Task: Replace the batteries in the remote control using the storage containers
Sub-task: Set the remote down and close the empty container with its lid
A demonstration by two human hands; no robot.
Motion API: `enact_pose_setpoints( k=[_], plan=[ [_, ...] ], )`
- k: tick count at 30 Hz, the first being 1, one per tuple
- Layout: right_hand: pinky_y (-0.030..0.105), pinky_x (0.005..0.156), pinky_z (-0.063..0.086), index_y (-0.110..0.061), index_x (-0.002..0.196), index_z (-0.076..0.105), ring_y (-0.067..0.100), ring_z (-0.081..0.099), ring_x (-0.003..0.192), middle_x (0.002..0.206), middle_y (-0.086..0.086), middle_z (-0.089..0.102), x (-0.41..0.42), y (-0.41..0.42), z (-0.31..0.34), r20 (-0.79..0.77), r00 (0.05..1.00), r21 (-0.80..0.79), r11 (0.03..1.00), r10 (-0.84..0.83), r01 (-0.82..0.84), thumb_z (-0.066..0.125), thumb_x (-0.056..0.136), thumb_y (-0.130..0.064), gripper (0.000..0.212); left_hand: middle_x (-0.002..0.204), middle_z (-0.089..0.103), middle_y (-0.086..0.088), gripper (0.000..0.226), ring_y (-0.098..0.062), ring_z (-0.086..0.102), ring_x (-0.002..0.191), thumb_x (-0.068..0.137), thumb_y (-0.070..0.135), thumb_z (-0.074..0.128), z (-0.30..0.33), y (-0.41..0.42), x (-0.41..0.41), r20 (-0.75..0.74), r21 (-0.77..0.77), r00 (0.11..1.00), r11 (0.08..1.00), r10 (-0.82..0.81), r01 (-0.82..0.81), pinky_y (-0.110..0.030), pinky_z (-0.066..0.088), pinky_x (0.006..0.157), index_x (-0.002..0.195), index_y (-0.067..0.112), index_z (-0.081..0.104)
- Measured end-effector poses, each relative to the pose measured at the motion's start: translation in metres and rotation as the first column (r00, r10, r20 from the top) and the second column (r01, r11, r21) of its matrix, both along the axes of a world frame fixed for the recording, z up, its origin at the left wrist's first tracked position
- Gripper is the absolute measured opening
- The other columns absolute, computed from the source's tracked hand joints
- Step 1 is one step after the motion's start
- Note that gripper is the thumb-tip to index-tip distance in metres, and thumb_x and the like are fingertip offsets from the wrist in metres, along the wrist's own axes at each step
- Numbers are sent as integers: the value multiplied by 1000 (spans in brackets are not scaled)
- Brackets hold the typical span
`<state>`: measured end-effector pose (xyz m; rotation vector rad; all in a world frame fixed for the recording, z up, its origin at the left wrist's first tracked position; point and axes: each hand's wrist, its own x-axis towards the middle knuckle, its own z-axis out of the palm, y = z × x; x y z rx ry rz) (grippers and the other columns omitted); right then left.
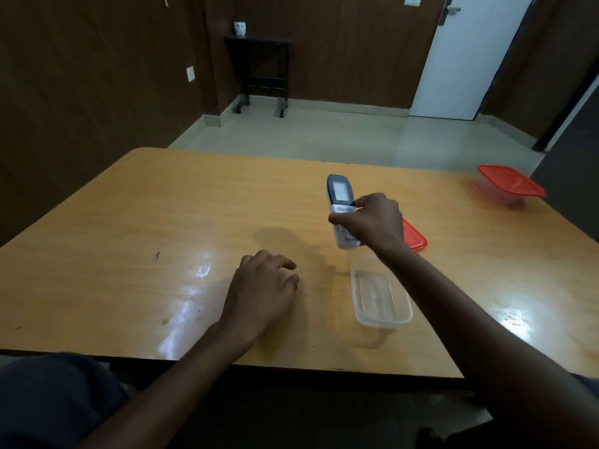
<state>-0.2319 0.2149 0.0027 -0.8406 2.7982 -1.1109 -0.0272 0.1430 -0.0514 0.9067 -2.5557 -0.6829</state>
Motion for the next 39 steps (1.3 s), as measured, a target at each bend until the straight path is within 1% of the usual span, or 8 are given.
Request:
enact_pose_setpoints(
  k=[5, 9, 14, 19, 25, 30, 34, 39],
  plan=[
    [37, 65, 59, -9, 89, 65, 31, 70, 73, 89, 11, 71, -39, -29, -8, 45, 998, 127, 991, -46, 40, 83, 60, -51, 53, 113, 62, 7, 29, -21, 55, 113, 95, 44, 51, -13, -2, -7, 141, -211, 990, 977, 15, 15, -32, 44, 95, 111, 31, 72],
    [37, 68, 59, -10, 98, 64, 33, 70, 83, 98, 11, 69, -46, -48, -11, 33, 999, 168, 985, -39, 33, 86, 65, -47, 54, 107, 65, 11, 58, -17, 57, 105, 85, 55, 23, -29, -8, -13, 200, -293, 980, 955, 8, 53, -34, 47, 89, 104, 32, 72],
    [32, 64, 43, -9, 109, 65, 31, 66, 98, 110, 11, 68, -52, -64, -21, 12, 999, 228, 973, -41, 37, 83, 70, -49, 59, 111, 66, 14, 62, -16, 54, 107, 87, 54, 16, -38, -14, -15, 255, -307, 967, 946, -23, 103, -35, 44, 90, 105, 30, 71],
    [32, 65, 40, -8, 108, 65, 31, 63, 93, 102, 9, 65, -52, -62, -22, -67, 998, 258, 966, -9, 26, 79, 75, -50, 55, 102, 63, 5, 36, -21, 56, 95, 90, 49, 43, -22, -2, -9, 185, -312, 983, 949, 6, 53, -35, 49, 80, 100, 28, 70],
    [29, 53, 33, -12, 72, 58, 29, 55, 77, 80, 9, 64, -62, -11, -23, -226, 974, 304, 948, -24, 94, 73, 76, -47, 38, 111, 61, 5, 31, -20, 55, 105, 93, 49, 54, -16, 3, -7, 162, -281, 987, 958, -2, 48, -34, 47, 86, 109, 27, 69],
    [44, 88, 49, -12, 114, 64, 39, 52, 116, 115, 15, 63, -89, 42, -35, -99, 991, 493, 861, -85, 123, 74, 68, -66, 72, 114, 62, 8, 30, -17, 55, 110, 95, 49, 53, -11, 13, -8, 115, -271, 993, 961, -21, 52, -33, 44, 91, 112, 30, 69],
    [37, 74, 50, -13, 104, 66, 36, 58, 105, 108, 14, 69, -92, 50, -38, -15, 998, 439, 897, -53, 54, 67, 53, -71, 77, 108, 66, 12, 24, -15, 55, 109, 93, 46, 59, -14, 13, -9, 37, -188, 998, 981, -45, 51, -32, 46, 90, 107, 31, 71],
    [41, 79, 56, -14, 133, 57, 33, 57, 113, 121, 12, 67, -64, 85, -16, -143, 983, 187, 972, -117, 143, 69, 55, -79, 102, 100, 67, 18, 17, -6, 54, 106, 91, 43, 66, -5, 34, -15, -94, 83, 988, 988, -122, 130, -26, 48, 86, 106, 35, 72]
  ],
)
